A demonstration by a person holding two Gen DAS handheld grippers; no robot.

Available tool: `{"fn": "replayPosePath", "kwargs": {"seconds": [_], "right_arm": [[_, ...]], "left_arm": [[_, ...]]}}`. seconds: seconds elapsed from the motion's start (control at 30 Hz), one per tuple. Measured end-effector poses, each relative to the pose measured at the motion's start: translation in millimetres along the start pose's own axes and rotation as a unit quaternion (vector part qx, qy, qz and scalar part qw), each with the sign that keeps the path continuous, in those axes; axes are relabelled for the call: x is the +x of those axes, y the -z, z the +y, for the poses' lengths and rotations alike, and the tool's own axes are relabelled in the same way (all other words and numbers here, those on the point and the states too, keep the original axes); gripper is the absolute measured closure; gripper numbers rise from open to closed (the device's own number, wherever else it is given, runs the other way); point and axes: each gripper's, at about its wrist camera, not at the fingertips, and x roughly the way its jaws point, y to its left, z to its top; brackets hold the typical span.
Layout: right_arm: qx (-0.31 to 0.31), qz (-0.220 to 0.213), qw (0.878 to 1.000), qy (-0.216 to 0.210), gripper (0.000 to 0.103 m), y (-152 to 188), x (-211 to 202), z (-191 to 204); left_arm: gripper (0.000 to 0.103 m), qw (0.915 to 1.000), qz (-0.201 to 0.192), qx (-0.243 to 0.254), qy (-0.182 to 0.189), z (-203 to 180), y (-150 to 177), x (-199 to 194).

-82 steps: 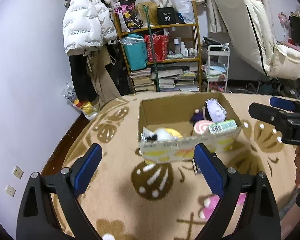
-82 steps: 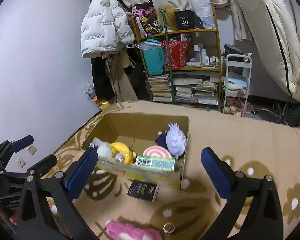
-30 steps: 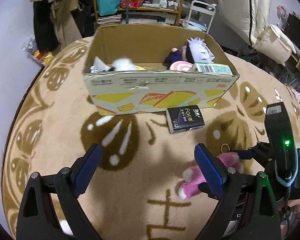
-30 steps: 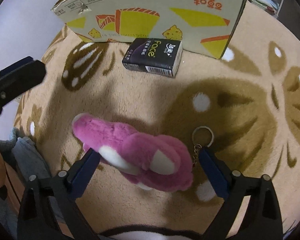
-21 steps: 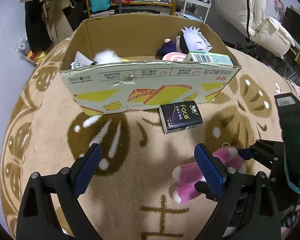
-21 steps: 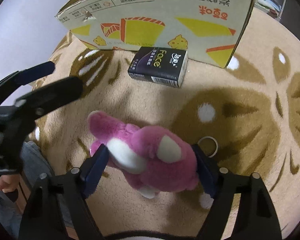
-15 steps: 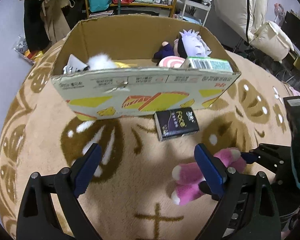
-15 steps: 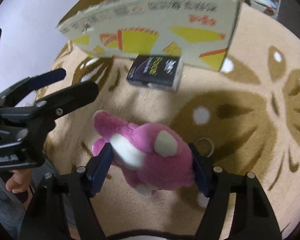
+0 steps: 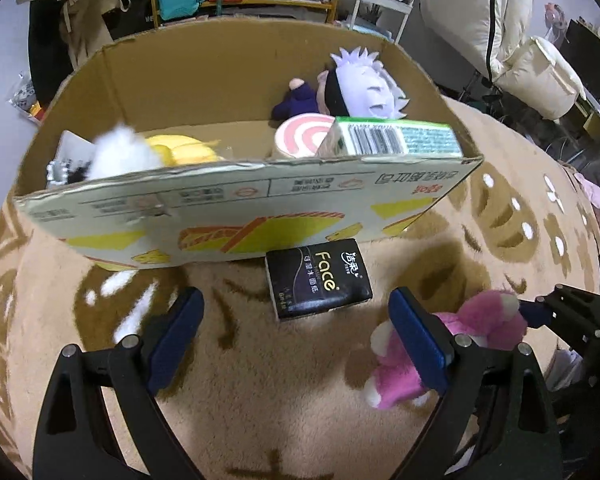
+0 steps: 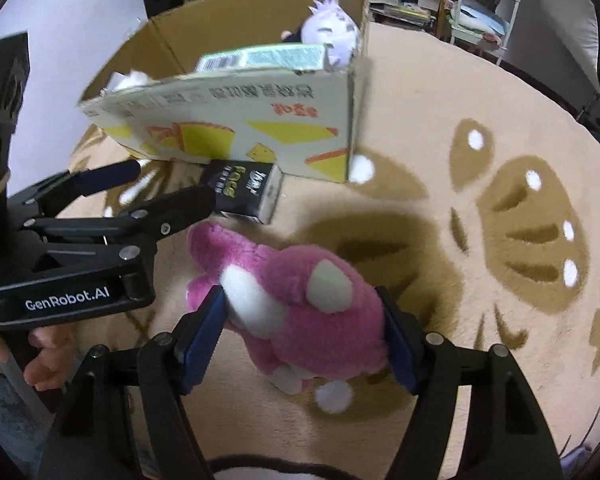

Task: Organize soft objects
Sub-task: 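Grasp the pink bear with the right tool while the left tool grasps the black Face pack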

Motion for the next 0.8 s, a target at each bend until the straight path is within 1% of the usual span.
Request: {"fn": "replayPosePath", "kwargs": {"seconds": [0.07,0.2,0.33,0.47,0.5,0.53,0.57,0.63,0.67,0.8], "right_arm": [[-0.001,0.006,1.0,0.009,0.026,0,4,1],[-0.004,0.014,1.0,0.013,0.026,-1,8,1],[0.005,0.023,1.0,0.017,0.026,0,18,-2],[0.013,0.026,0.999,0.013,0.026,-1,19,-5],[0.013,0.026,0.999,0.014,0.026,-1,19,-4],[0.012,0.026,0.999,0.014,0.026,-2,20,-2],[0.012,0.027,0.999,0.014,0.026,-3,22,-1],[0.013,0.028,0.999,0.013,0.026,-4,23,-2],[0.015,0.028,0.999,0.012,0.026,-4,23,-2],[0.016,0.026,0.999,0.01,0.026,-4,24,-3]], "left_arm": [[0.01,0.9999,0.008,-0.007,0.004,1,-3,7],[0.01,0.9996,0.021,-0.012,0.013,0,-6,20],[0.01,0.9993,0.033,-0.014,0.008,-2,-7,31],[0.011,0.9991,0.042,-0.006,0.005,-6,-6,38],[0.012,0.9989,0.045,-0.006,0.006,-7,-6,41],[0.016,0.9987,0.049,-0.01,0.009,-6,-5,43],[0.023,0.9982,0.056,-0.016,0.015,-5,-5,46],[0.03,0.9975,0.065,-0.024,0.013,-3,-4,50],[0.036,0.9977,0.061,-0.026,0.01,-2,-4,50],[0.037,0.9979,0.054,-0.034,0.01,3,-4,46]]}}
